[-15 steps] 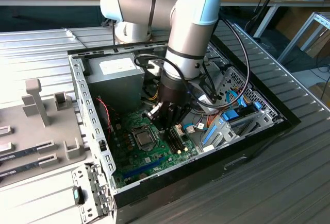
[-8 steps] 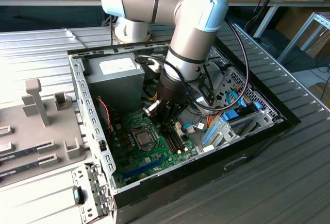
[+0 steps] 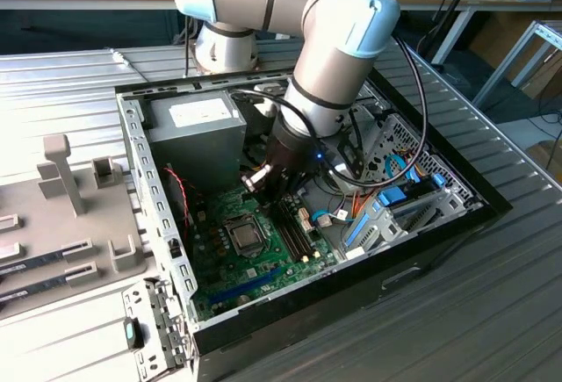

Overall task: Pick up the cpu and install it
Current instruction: 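Install the second cpu locking lever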

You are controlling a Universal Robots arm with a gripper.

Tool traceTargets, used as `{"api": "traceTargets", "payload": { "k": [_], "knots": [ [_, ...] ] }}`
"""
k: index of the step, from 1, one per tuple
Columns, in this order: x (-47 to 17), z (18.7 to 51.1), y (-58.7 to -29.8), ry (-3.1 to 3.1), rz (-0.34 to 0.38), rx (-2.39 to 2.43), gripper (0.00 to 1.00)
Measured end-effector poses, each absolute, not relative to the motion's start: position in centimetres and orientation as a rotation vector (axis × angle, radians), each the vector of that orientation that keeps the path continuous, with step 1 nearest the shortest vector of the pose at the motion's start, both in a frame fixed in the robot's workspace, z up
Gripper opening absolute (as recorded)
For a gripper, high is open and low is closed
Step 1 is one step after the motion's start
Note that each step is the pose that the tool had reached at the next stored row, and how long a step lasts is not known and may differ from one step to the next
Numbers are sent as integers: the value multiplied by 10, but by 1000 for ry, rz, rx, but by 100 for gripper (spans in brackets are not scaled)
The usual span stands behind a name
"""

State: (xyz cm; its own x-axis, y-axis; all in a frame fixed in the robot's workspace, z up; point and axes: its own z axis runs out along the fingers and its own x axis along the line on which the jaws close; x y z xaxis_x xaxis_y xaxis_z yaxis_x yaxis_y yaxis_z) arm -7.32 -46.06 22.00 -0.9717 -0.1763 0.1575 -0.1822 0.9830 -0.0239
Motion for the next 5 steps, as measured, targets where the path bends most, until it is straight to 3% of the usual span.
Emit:
{"api": "traceTargets", "payload": {
  "k": [5],
  "knots": [
    [-73, 220, -461, -2973, 56, 270, 10]
  ]
}}
